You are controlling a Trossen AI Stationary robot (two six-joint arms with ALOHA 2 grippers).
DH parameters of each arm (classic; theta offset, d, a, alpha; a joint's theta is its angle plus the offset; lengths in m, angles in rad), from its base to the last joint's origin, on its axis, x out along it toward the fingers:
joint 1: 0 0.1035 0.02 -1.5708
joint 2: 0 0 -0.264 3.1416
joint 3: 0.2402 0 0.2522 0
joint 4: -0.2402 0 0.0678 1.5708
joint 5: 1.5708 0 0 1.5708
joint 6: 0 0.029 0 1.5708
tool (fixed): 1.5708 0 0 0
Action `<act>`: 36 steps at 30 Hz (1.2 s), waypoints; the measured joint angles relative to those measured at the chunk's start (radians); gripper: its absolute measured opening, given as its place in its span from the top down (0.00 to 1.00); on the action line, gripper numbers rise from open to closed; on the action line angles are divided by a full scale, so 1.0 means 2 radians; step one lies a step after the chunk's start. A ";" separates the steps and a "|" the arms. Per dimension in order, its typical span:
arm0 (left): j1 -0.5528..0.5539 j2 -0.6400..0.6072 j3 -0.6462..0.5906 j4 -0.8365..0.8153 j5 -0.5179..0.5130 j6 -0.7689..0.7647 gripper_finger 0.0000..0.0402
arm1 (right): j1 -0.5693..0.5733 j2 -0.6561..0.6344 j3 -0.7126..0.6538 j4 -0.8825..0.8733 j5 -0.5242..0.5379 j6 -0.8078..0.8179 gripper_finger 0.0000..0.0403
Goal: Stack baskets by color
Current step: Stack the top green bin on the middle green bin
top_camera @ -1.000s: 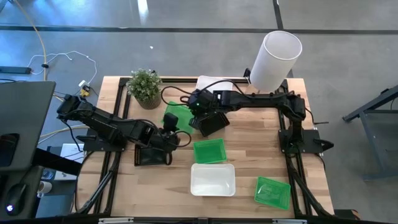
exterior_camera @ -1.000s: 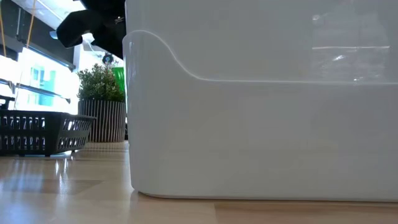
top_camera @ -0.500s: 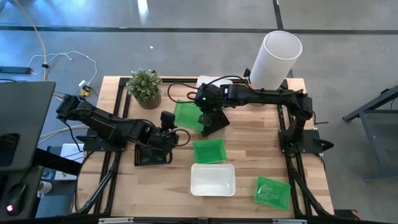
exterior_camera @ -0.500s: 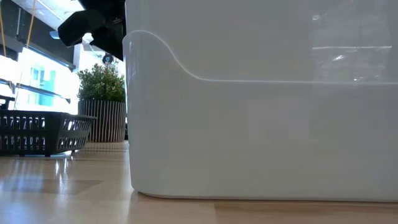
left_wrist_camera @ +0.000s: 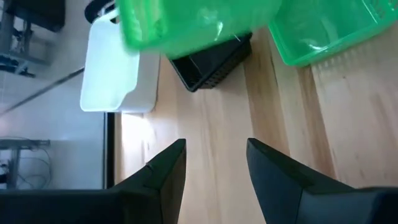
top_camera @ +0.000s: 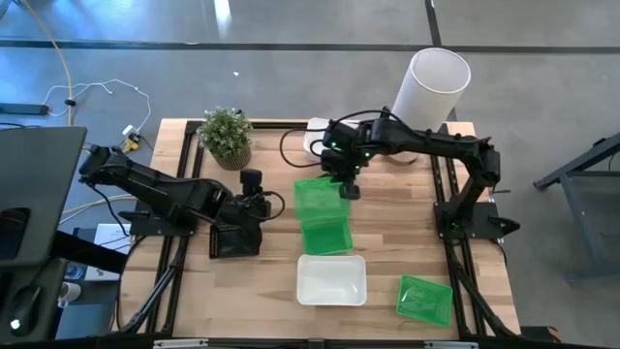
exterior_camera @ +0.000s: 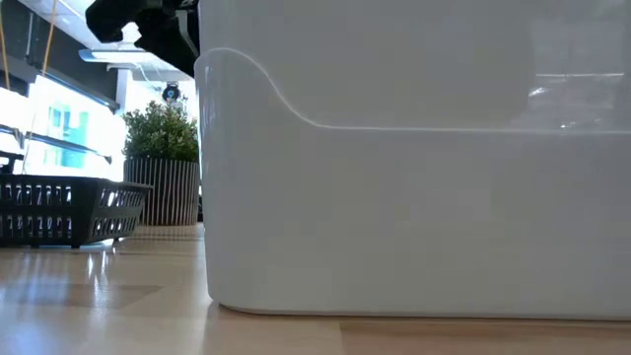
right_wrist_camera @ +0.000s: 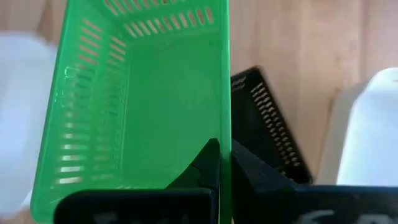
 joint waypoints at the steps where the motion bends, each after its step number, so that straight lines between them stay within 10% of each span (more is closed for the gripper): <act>1: 0.000 -0.003 0.000 -0.004 0.001 -0.003 0.62 | 0.000 -0.001 0.000 -0.008 -0.011 -0.008 1.00; 11: 0.000 -0.016 0.000 -0.003 0.000 -0.011 0.62 | 0.007 -0.004 -0.046 0.023 -0.111 -0.055 1.00; 36: 0.000 -0.016 0.000 -0.010 0.000 -0.011 0.62 | 0.039 -0.004 -0.209 0.206 -0.092 0.063 1.00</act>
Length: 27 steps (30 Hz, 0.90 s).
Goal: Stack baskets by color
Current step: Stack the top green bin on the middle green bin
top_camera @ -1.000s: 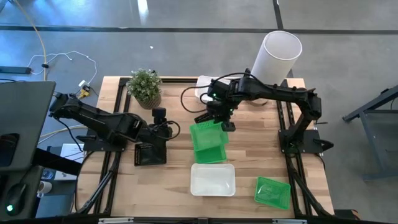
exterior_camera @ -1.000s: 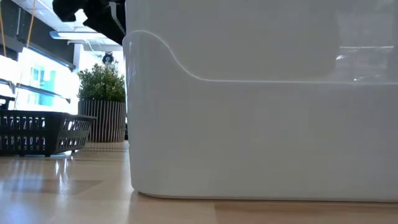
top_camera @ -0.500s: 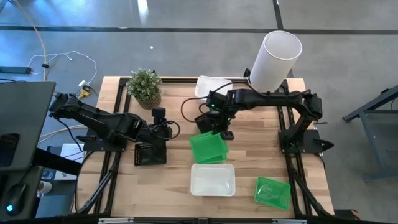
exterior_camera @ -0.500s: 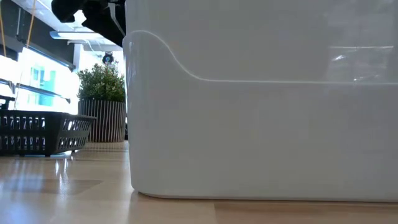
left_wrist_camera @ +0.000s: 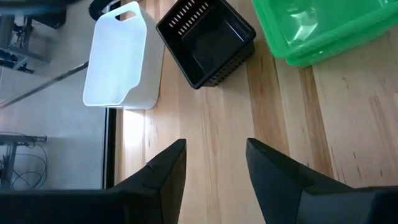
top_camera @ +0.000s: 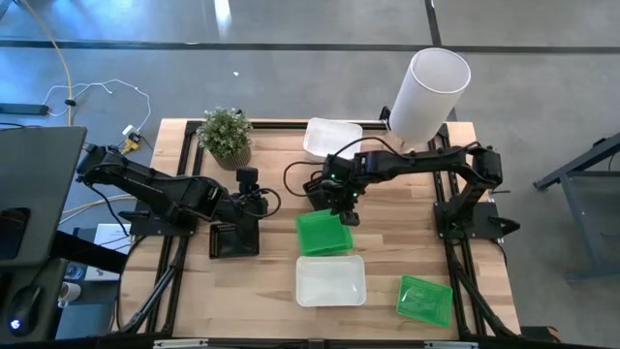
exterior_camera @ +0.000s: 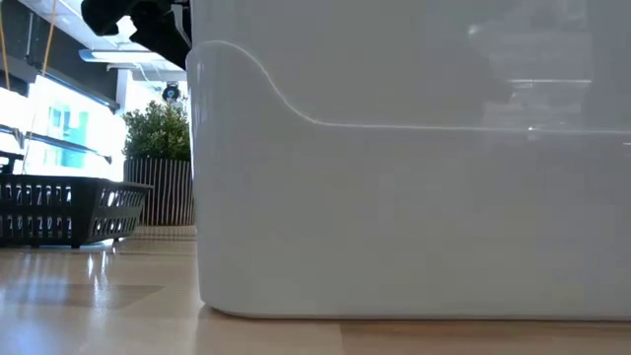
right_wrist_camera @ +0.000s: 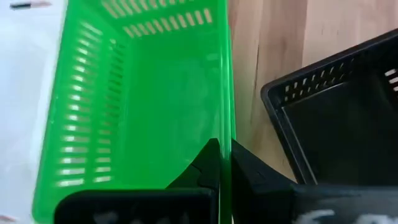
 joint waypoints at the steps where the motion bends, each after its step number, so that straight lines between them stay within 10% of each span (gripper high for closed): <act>1: 0.000 0.000 0.000 0.000 0.000 0.000 0.62 | 0.000 0.000 -0.003 0.005 0.000 0.003 1.00; 27: 0.000 0.000 0.000 0.000 0.000 0.000 0.63 | 0.040 0.000 -0.012 -0.010 0.111 0.056 1.00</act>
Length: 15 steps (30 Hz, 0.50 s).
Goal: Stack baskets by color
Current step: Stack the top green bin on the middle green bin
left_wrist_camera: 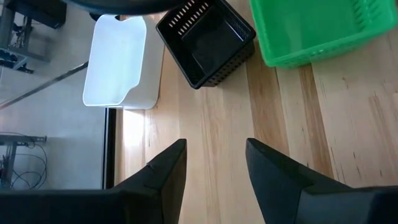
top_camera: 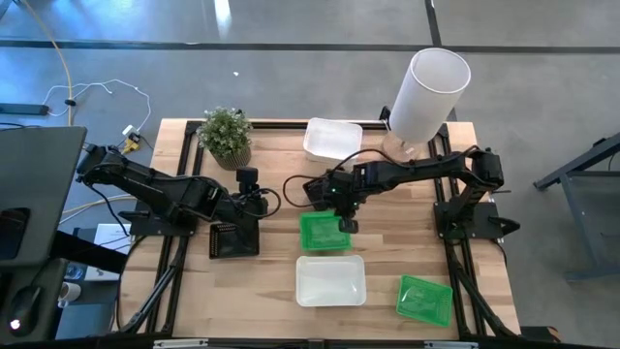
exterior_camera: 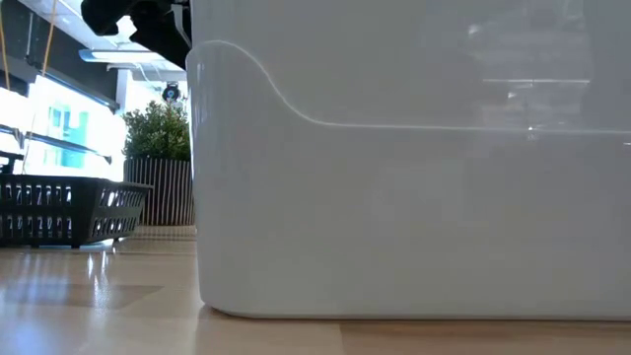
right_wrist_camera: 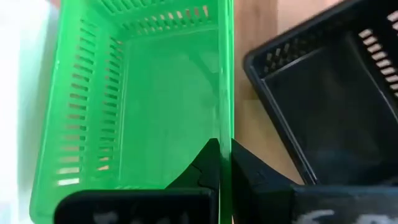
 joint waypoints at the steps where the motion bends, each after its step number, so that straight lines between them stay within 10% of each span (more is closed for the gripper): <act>1: 0.000 0.000 0.000 0.000 0.000 0.000 0.63 | 0.000 0.000 0.000 0.000 0.002 0.006 1.00; 15: 0.002 0.000 0.000 0.000 -0.025 -0.017 0.63 | 0.000 0.000 0.000 -0.005 0.031 0.064 0.86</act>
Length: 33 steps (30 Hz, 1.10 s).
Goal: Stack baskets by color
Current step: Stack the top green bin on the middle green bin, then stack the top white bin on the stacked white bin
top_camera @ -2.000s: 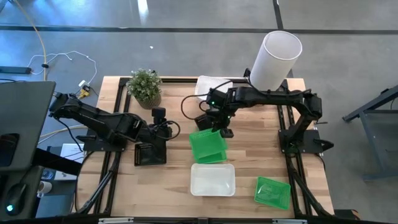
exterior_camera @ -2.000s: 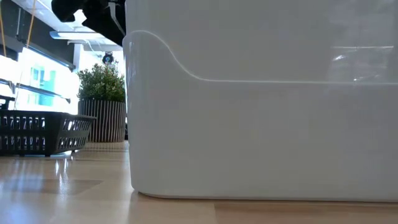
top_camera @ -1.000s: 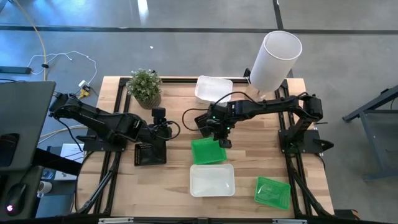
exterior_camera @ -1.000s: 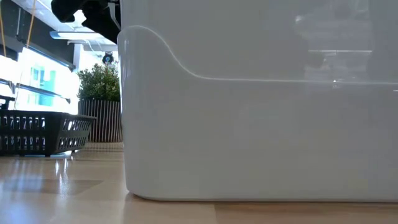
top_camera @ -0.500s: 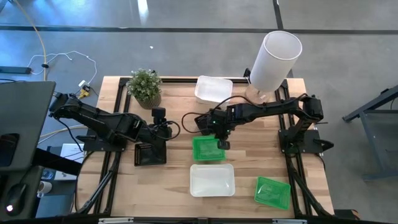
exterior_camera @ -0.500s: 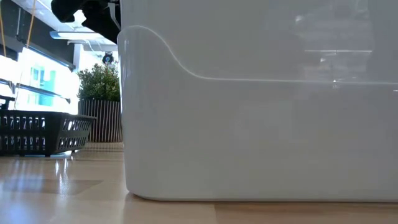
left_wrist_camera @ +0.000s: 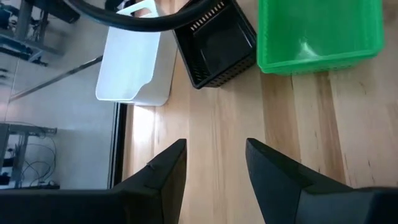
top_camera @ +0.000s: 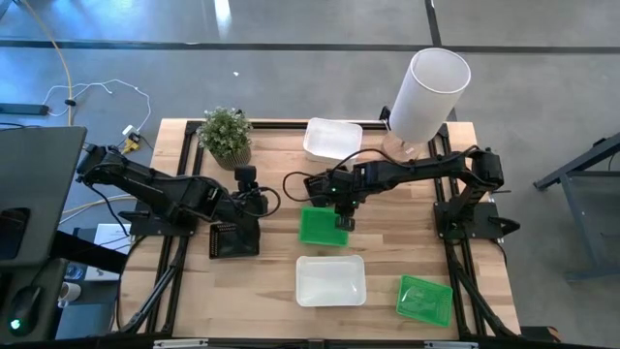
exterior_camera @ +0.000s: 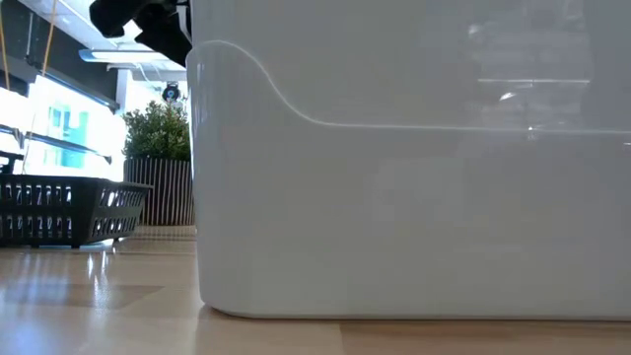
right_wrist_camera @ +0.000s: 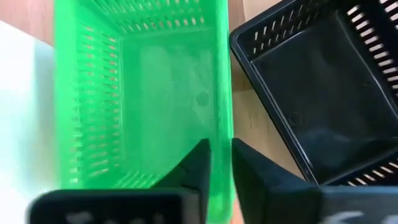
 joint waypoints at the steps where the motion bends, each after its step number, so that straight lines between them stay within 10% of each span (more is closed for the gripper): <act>1: 0.002 0.000 0.000 0.000 0.000 0.000 0.63 | 0.000 0.000 0.000 0.000 0.000 0.000 0.83; 14: 0.060 0.000 0.000 0.019 0.003 -0.002 0.63 | 0.000 -0.028 0.001 -0.006 0.006 0.003 0.66; 21: 0.123 0.000 0.000 0.077 0.046 0.002 0.63 | -0.004 -0.082 0.001 -0.013 0.100 -0.006 0.66; 33: 0.231 0.000 0.000 0.211 0.155 0.188 0.63 | -0.024 -0.132 0.001 -0.018 0.157 -0.006 0.66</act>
